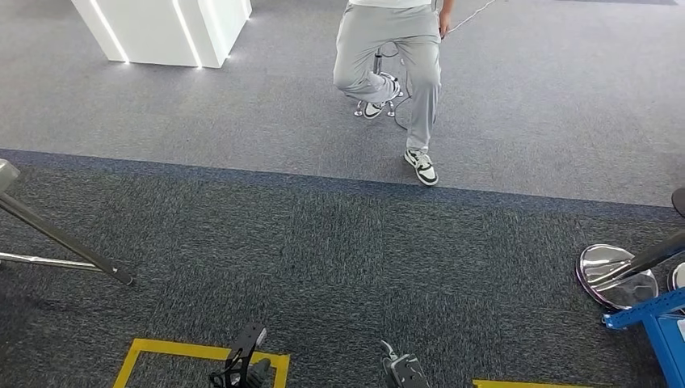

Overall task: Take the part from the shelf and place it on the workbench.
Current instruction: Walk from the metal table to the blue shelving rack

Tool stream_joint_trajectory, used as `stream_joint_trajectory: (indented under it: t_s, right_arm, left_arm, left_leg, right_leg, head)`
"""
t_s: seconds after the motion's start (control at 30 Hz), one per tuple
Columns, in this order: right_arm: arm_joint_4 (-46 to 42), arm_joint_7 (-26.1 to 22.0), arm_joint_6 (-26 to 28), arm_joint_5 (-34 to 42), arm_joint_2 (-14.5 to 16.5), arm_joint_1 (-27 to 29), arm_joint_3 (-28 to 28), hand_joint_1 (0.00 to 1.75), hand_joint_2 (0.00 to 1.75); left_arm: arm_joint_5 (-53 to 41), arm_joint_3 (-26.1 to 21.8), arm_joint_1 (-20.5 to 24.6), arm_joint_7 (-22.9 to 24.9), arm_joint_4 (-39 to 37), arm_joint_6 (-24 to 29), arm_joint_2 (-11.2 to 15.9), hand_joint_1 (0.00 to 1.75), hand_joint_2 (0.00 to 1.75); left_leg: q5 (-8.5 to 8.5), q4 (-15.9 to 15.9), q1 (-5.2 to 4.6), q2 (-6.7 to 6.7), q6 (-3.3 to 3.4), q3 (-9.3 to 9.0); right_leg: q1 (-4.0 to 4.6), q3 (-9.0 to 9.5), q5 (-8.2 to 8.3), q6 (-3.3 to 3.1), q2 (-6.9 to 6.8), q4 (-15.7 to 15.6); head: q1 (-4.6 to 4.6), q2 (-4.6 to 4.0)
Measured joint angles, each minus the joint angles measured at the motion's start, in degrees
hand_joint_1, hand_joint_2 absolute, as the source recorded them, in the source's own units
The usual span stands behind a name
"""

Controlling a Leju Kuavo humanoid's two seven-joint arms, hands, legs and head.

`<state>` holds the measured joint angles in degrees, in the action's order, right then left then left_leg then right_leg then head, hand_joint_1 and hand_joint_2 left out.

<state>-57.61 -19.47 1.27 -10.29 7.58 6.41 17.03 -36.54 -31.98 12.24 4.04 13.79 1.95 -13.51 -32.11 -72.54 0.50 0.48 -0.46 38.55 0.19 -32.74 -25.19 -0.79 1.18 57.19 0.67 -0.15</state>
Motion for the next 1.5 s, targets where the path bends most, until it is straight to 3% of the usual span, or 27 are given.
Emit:
stream_joint_trajectory:
  t_s: [0.07,0.13,0.27,0.33,0.4,0.43,0.47,0.5,0.57,0.63,0.7,0.77,0.83,0.9,0.93,0.97,1.0,1.07,1.13,1.23,1.3,1.4,1.43,1.47,1.5]
  right_arm:
    - [0.02,0.0,0.0,0.0,0.0,-0.02,0.0,0.0,0.0]
    - [0.02,-0.01,0.05,-0.03,0.02,-0.03,0.01,0.0,0.0]
    - [0.06,-0.1,0.62,-0.23,0.1,0.16,0.05,0.0,0.0]
    - [0.23,-0.4,1.04,-0.41,0.11,0.1,0.13,0.0,0.0]
    - [0.65,-0.85,1.41,-0.71,0.11,0.04,0.34,0.0,0.0]
    - [0.95,-1.05,1.66,-0.89,0.11,0.05,0.46,0.0,0.0]
    - [1.25,-1.26,1.91,-1.05,0.13,0.07,0.58,0.0,0.0]
    - [1.54,-1.46,2.2,-1.2,0.16,0.07,0.66,0.0,0.0]
    - [1.96,-1.86,2.69,-1.39,0.26,-0.05,0.73,0.0,0.0]
    - [2.34,-2.13,3.04,-1.62,0.4,-0.29,0.86,0.0,0.0]
    - [2.76,-2.27,3.21,-1.86,0.52,-0.4,0.97,0.0,0.0]
    - [3.11,-2.33,3.37,-1.98,0.67,-0.45,0.98,0.0,0.0]
    - [3.38,-2.38,3.5,-2.01,0.88,-0.72,0.99,0.0,0.0]
    - [3.62,-2.36,3.47,-2.01,1.02,-1.03,1.01,0.0,0.0]
    - [3.73,-2.33,3.43,-2.01,1.05,-1.11,1.01,0.0,0.0]
    - [3.82,-2.28,3.4,-2.01,1.05,-1.18,1.01,0.0,0.0]
    - [3.87,-2.21,3.38,-2.02,1.05,-1.25,1.01,0.0,0.0]
    - [3.91,-1.95,3.38,-2.1,1.1,-1.43,1.0,0.0,0.0]
    - [3.9,-1.66,3.37,-2.22,1.16,-1.61,0.99,0.0,0.0]
    - [3.88,-1.36,3.34,-2.57,1.2,-1.7,1.0,0.0,0.0]
    - [3.87,-1.14,3.37,-2.96,1.2,-1.77,0.99,0.0,0.0]
    - [3.86,-0.95,3.5,-3.24,1.2,-1.88,0.98,0.0,0.0]
    - [3.86,-0.91,3.55,-3.25,1.2,-1.86,0.98,0.0,0.0]
    - [3.87,-0.88,3.6,-3.26,1.2,-1.84,0.98,0.0,0.0]
    - [3.86,-0.86,3.65,-3.26,1.2,-1.84,0.98,0.0,0.0]
  left_arm:
    - [0.0,0.0,0.07,0.0,-0.02,0.1,0.02,0.0,0.0]
    - [0.01,0.0,0.15,-0.03,-0.02,0.12,0.03,0.0,0.0]
    - [0.03,-0.01,0.15,-0.3,-0.04,-0.1,-0.02,0.0,0.0]
    - [0.04,-0.02,0.11,-0.57,-0.04,-0.2,-0.04,0.0,0.0]
    - [0.02,-0.03,-0.08,-0.76,-0.04,-0.24,0.0,0.0,0.0]
    - [0.01,-0.04,-0.21,-0.81,-0.04,-0.21,0.03,0.0,0.0]
    - [-0.01,-0.04,-0.31,-0.86,-0.05,-0.16,0.04,0.0,0.0]
    - [-0.03,-0.04,-0.38,-0.91,-0.05,-0.08,0.05,0.0,0.0]
    - [-0.11,-0.04,-0.41,-1.03,-0.06,0.1,0.03,0.0,0.0]
    - [-0.24,-0.04,-0.42,-1.13,-0.06,0.19,0.02,0.0,0.0]
    - [-0.45,-0.04,-0.43,-1.19,-0.08,0.19,0.0,0.0,0.0]
    - [-0.61,-0.04,-0.43,-1.23,-0.1,0.09,-0.03,0.0,0.0]
    - [-0.65,-0.04,-0.42,-1.29,-0.12,-0.12,-0.03,0.0,0.0]
    - [-0.67,-0.04,-0.47,-1.32,-0.13,-0.43,0.01,0.0,0.0]
    - [-0.68,-0.04,-0.52,-1.31,-0.13,-0.57,0.03,0.0,0.0]
    - [-0.69,-0.04,-0.56,-1.32,-0.13,-0.67,0.05,0.0,0.0]
    - [-0.73,-0.04,-0.58,-1.32,-0.13,-0.71,0.07,0.0,0.0]
    - [-0.8,-0.04,-0.52,-1.33,-0.13,-0.71,0.11,0.0,0.0]
    - [-0.85,-0.04,-0.42,-1.34,-0.13,-0.68,0.15,0.0,0.0]
    - [-0.85,-0.05,-0.35,-1.36,-0.13,-0.67,0.14,0.0,0.0]
    - [-0.85,-0.07,-0.3,-1.36,-0.13,-0.66,0.11,0.0,0.0]
    - [-0.87,-0.09,-0.31,-1.36,-0.13,-0.62,0.11,0.0,0.0]
    - [-0.91,-0.09,-0.35,-1.36,-0.13,-0.61,0.11,0.0,0.0]
    - [-0.95,-0.09,-0.37,-1.36,-0.13,-0.61,0.11,0.0,0.0]
    - [-0.98,-0.09,-0.38,-1.36,-0.13,-0.61,0.11,0.0,0.0]
  left_leg:
    - [3.74,7.89,0.12,-0.53,0.11,-3.8]
    - [5.18,12.76,0.1,-1.12,0.56,-6.04]
    - [5.76,13.8,0.01,-0.79,2.02,-6.2]
    - [6.07,14.16,0.13,-0.38,2.57,-6.17]
    - [6.09,14.18,0.03,0.05,2.71,-6.01]
    - [6.09,14.17,-0.01,0.29,2.71,-5.96]
    - [6.07,14.17,-0.03,0.5,2.69,-5.96]
    - [6.05,14.16,-0.04,0.67,2.66,-6.01]
    - [5.93,14.14,-0.1,0.95,2.44,-6.22]
    - [5.78,14.09,-0.23,1.17,1.92,-6.33]
    - [5.75,14.22,-0.24,1.49,1.23,-6.43]
    - [5.05,13.67,-0.11,1.48,0.61,-6.38]
    - [2.25,9.29,-0.03,0.76,0.23,-4.56]
    - [-1.25,1.6,0.0,0.16,0.04,-0.94]
    - [-1.9,-1.11,0.0,0.07,-0.02,0.44]
    - [-1.46,-1.86,0.01,0.05,-0.02,0.95]
    - [0.1,-0.22,0.02,0.02,0.03,0.3]
    - [4.05,7.44,0.03,-0.56,0.28,-3.22]
    - [5.77,12.81,-0.02,-1.26,0.67,-5.67]
    - [6.05,13.88,-0.16,-1.17,1.56,-5.92]
    - [6.46,14.41,0.01,-0.78,2.28,-6.04]
    - [6.6,14.62,0.02,-0.11,2.67,-5.96]
    - [6.58,14.6,-0.01,0.14,2.66,-5.92]
    - [6.56,14.59,-0.02,0.36,2.63,-5.92]
    - [6.51,14.58,-0.02,0.55,2.57,-5.98]
  right_leg:
    - [0.02,-0.15,-0.26,0.37,0.62,0.62]
    - [0.09,-0.5,-0.46,0.93,1.04,1.18]
    - [-0.02,-1.08,-0.97,2.14,0.78,1.97]
    - [-0.19,-3.16,-3.86,2.66,-0.12,6.55]
    - [-0.43,-6.76,-7.39,3.08,-0.54,13.97]
    - [-0.55,-8.0,-8.05,3.22,-0.6,16.47]
    - [-0.63,-8.21,-7.56,3.27,-0.69,16.85]
    - [-0.68,-7.21,-6.03,3.23,-0.85,14.85]
    - [-0.6,-3.07,-2.34,2.85,-1.75,6.79]
    - [-0.2,-0.49,-0.76,2.23,-2.44,1.51]
    - [0.15,-0.32,-0.68,1.6,-2.15,0.75]
    - [-0.09,0.01,-0.31,0.86,-1.69,0.1]
    - [-0.34,0.36,0.08,0.2,-1.31,-0.53]
    - [-0.2,0.32,0.09,-0.07,-0.87,-0.5]
    - [-0.11,0.3,0.05,-0.11,-0.59,-0.4]
    - [-0.05,0.3,-0.01,-0.13,-0.3,-0.28]
    - [-0.01,0.31,-0.09,-0.1,0.04,-0.11]
    - [0.07,0.31,-0.36,0.13,0.65,0.35]
    - [0.19,0.07,-0.62,0.6,1.14,0.85]
    - [0.07,-0.26,-0.67,1.55,1.33,1.05]
    - [0.02,-1.15,-2.21,2.11,0.57,3.14]
    - [-0.35,-6.15,-7.63,2.81,-0.48,13.56]
    - [-0.52,-7.61,-8.47,2.99,-0.55,16.4]
    - [-0.66,-8.14,-8.19,3.1,-0.63,17.28]
    - [-0.78,-7.4,-6.73,3.13,-0.78,15.65]
  head:
    - [-0.02,0.0]
    - [-0.03,0.0]
    - [0.03,0.0]
    - [0.21,0.0]
    - [0.32,0.0]
    - [0.32,0.0]
    - [0.32,0.0]
    - [0.32,0.0]
    - [0.33,0.0]
    - [0.29,0.0]
    - [0.28,0.0]
    - [0.24,0.0]
    - [0.02,0.0]
    - [-0.17,0.0]
    - [-0.2,0.0]
    - [-0.2,0.0]
    - [-0.21,0.0]
    - [-0.21,0.0]
    - [-0.17,0.0]
    - [-0.17,0.0]
    - [0.03,0.0]
    - [0.34,0.0]
    - [0.36,0.0]
    - [0.37,0.0]
    - [0.37,0.0]
